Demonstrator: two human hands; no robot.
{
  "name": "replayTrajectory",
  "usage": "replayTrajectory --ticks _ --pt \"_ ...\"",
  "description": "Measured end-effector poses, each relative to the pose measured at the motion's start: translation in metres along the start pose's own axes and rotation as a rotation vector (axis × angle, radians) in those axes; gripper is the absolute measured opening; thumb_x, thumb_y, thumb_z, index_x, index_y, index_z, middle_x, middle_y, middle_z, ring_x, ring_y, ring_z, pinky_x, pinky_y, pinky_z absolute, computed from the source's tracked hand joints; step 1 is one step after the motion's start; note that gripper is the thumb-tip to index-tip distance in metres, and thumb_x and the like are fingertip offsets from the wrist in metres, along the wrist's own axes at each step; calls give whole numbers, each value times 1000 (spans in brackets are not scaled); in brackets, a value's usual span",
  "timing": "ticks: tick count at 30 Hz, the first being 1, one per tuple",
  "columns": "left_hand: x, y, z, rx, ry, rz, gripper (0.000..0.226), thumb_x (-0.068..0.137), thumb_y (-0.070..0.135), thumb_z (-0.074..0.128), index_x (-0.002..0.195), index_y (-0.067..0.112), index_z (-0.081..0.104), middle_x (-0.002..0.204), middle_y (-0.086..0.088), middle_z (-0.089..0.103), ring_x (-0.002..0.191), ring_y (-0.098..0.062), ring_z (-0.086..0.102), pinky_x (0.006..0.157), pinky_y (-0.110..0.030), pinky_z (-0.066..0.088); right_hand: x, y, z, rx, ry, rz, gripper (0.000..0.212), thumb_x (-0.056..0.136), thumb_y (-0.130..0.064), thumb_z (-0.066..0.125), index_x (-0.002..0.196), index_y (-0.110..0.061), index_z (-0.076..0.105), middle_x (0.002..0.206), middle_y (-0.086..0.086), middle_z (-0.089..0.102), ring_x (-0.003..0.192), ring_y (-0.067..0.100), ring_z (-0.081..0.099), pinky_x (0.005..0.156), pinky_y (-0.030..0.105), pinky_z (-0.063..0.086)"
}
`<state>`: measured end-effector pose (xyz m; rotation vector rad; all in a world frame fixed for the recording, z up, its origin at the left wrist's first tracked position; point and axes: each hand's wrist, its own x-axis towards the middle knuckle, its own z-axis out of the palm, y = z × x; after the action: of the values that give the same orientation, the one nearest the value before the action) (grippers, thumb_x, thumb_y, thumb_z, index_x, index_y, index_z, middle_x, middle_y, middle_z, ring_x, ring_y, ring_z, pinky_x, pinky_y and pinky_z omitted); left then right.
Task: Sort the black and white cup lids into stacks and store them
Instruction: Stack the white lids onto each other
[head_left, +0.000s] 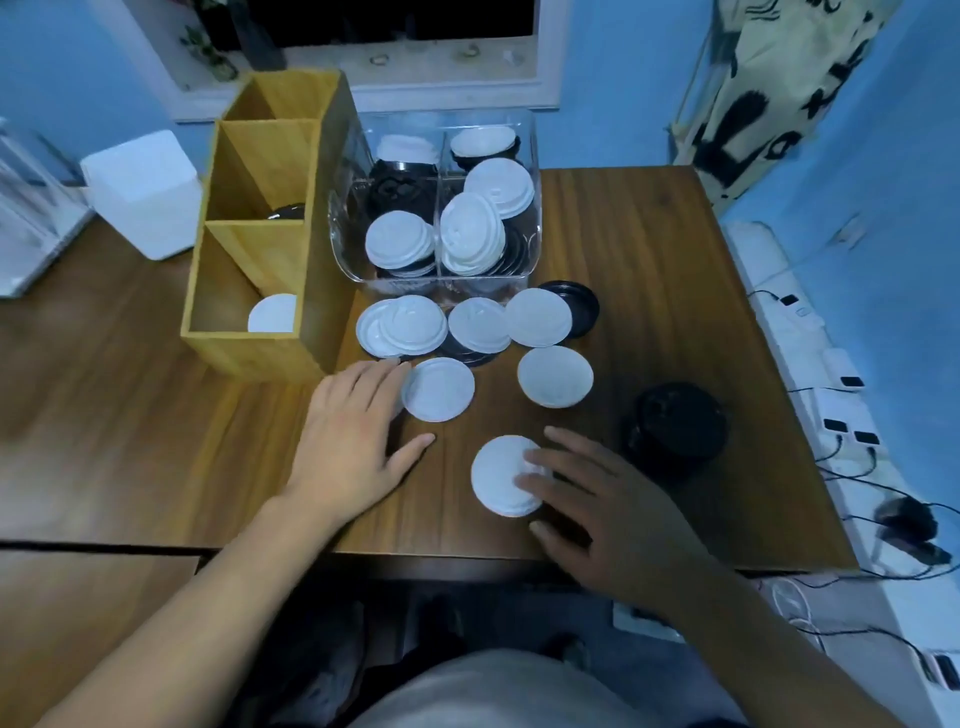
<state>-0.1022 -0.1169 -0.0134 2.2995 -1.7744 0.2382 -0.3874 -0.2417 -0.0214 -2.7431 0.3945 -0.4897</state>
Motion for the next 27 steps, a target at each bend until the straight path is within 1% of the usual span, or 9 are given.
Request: replayTrajectory --ticks 2,4,9,14,16,20,22,25,27 --pt "3 -9 0 -11 -19 -16 79 89 63 64 146 10 49 145 -6 54 134 -28 48 111 -46 38 11 -10 16 20 -65 52 41 92 -46 63 128 -26 63 150 -5 49 148 21 33 108 44 46" --pt "6 -15 -1 -22 -40 -23 78 88 68 62 143 13 53 143 -4 57 134 -26 48 112 -46 37 20 -14 26 34 -87 115 40 91 -49 62 126 -29 63 151 -7 47 147 20 34 106 46 48" --pt "22 -20 -4 -35 -125 22 69 84 72 63 132 23 64 137 3 61 130 -21 50 110 -41 38 35 -22 37 40 -5 214 34 90 -43 66 120 -27 70 143 -5 54 132 23 50 97 46 52" --pt "16 -43 -8 -158 -166 56 74 81 61 72 142 25 53 145 6 53 134 -18 46 114 -39 40 47 -34 44 -28 49 320 42 85 -48 73 120 -26 71 142 -1 54 121 27 53 89 47 50" --pt "7 -59 -9 -177 -160 76 70 82 55 73 141 22 55 145 4 53 134 -20 45 113 -39 40 48 -43 45 -50 55 355 46 83 -49 75 122 -26 70 144 -2 53 118 27 53 87 46 50" --pt "-11 -79 -9 -218 -161 126 52 87 43 74 131 17 64 144 0 54 134 -24 45 108 -40 46 52 -61 45 -94 -36 377 60 82 -49 60 139 -28 58 151 -7 47 110 23 51 83 41 52" --pt "-19 -80 -11 -254 -178 145 52 86 43 76 130 18 66 143 1 54 133 -22 44 108 -34 44 56 -69 43 -157 -96 405 68 80 -50 54 144 -28 53 144 -6 49 106 22 52 81 38 52" --pt "-29 -80 -14 -339 -210 188 50 84 45 76 128 23 68 139 5 54 131 -16 43 104 -27 41 64 -80 40 -295 -132 447 70 81 -62 52 142 -26 52 114 -1 53 94 23 53 72 37 51" --pt "-31 -79 -14 -430 -215 210 52 83 44 78 129 23 65 139 6 53 130 -13 43 104 -23 38 68 -85 38 -304 -119 475 72 80 -67 57 136 -24 53 104 -1 50 89 23 52 69 38 51"
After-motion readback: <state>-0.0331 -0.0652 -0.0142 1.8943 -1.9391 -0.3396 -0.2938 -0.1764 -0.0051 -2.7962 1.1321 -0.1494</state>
